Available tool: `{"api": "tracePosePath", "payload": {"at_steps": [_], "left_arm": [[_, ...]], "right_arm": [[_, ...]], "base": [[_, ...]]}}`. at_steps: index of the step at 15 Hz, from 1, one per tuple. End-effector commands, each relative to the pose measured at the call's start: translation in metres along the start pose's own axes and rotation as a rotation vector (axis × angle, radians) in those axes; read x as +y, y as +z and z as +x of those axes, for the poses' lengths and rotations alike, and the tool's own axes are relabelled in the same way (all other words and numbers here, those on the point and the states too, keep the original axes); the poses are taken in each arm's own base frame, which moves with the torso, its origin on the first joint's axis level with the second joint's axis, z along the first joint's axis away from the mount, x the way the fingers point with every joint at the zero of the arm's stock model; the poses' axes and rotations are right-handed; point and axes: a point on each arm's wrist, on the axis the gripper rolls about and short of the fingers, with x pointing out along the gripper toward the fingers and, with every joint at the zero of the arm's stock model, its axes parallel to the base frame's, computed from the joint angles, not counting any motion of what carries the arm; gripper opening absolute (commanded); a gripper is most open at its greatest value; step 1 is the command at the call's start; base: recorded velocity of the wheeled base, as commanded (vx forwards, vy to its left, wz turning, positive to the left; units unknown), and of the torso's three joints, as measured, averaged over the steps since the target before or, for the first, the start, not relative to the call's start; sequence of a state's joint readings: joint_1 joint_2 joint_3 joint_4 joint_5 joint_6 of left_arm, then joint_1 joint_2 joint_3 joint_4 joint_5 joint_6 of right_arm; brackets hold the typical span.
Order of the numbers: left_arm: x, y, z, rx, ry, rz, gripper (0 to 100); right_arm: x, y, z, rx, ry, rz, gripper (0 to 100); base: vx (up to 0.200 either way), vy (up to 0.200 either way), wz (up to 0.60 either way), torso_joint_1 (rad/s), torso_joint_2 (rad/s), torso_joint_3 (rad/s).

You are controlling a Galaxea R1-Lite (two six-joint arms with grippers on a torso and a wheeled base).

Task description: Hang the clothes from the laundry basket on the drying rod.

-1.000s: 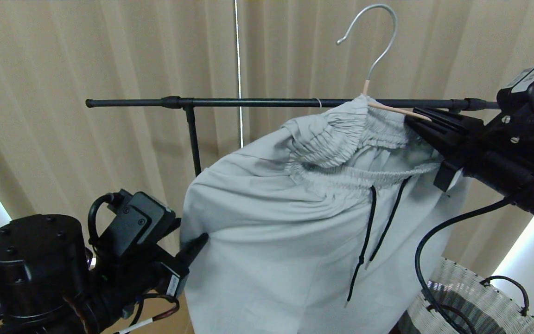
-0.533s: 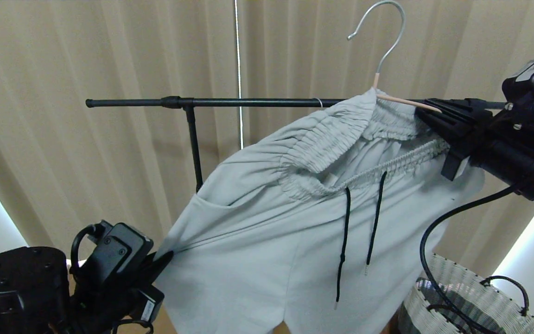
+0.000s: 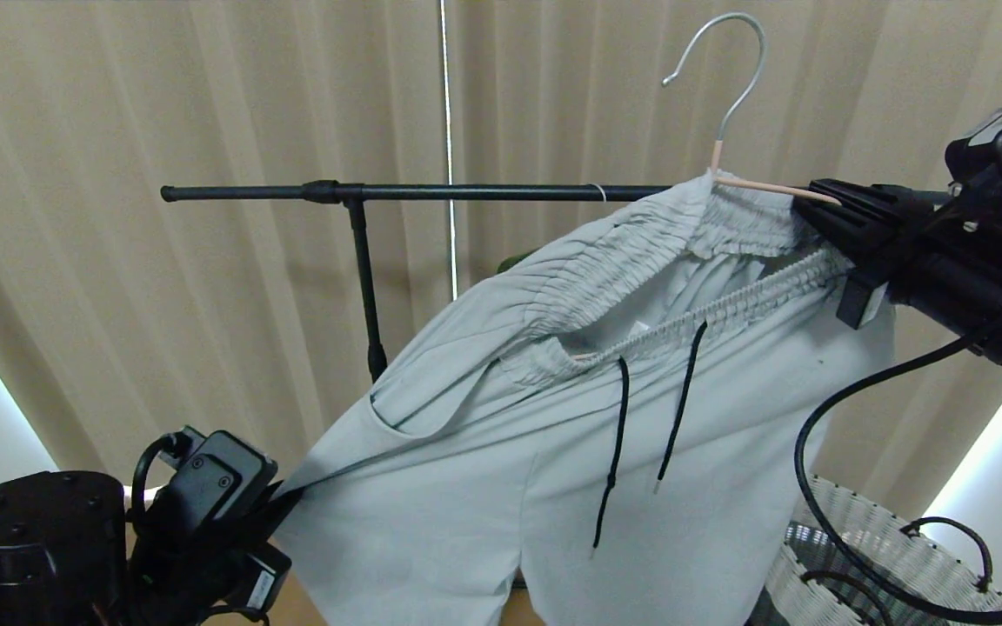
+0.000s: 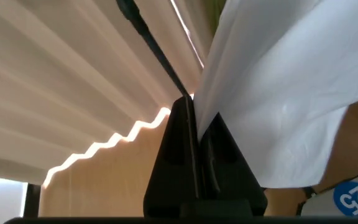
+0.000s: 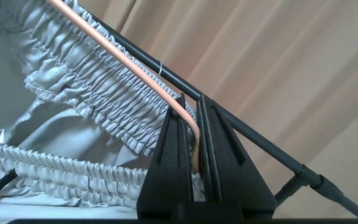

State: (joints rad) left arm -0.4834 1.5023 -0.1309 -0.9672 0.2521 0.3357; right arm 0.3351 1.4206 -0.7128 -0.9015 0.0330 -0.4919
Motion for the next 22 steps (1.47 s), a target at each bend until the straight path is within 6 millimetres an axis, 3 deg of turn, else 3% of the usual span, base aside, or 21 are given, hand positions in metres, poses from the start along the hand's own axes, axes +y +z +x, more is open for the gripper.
{"api": "tracePosePath", "payload": {"at_steps": [1,4,5,10,14,18,22], "left_arm": [[0.000,0.007,0.002,-0.036,0.001,-0.016,0],[-0.004,0.021,0.001,-0.123,-0.016,-0.040,0],[-0.007,0.025,0.001,-0.145,-0.035,-0.059,100],[-0.008,0.044,-0.005,-0.256,-0.070,-0.151,100],[0.007,0.054,-0.037,-0.395,-0.032,-0.196,100],[0.027,0.031,-0.072,-0.381,0.062,-0.222,100],[0.032,0.008,-0.084,-0.331,0.114,-0.255,100]], "right_arm": [[0.002,-0.003,0.002,0.008,0.006,0.000,0],[0.005,-0.005,0.004,0.018,0.016,0.002,0],[0.005,-0.006,0.004,0.020,0.016,0.002,0],[0.005,-0.009,0.001,0.057,0.022,0.001,0],[-0.006,-0.018,-0.016,0.158,-0.033,-0.009,0],[-0.020,-0.023,-0.054,0.267,-0.085,-0.017,0],[-0.034,-0.021,-0.094,0.381,-0.166,-0.019,0]], "base": [[0.000,0.000,0.00,0.000,0.00,0.000],[0.000,0.000,0.00,0.000,0.00,0.000],[0.000,0.000,0.00,0.000,0.00,0.000],[0.000,0.000,0.00,0.000,0.00,0.000],[0.000,0.000,0.00,0.000,0.00,0.000],[0.000,0.000,0.00,0.000,0.00,0.000],[0.000,0.000,0.00,0.000,0.00,0.000]]}}
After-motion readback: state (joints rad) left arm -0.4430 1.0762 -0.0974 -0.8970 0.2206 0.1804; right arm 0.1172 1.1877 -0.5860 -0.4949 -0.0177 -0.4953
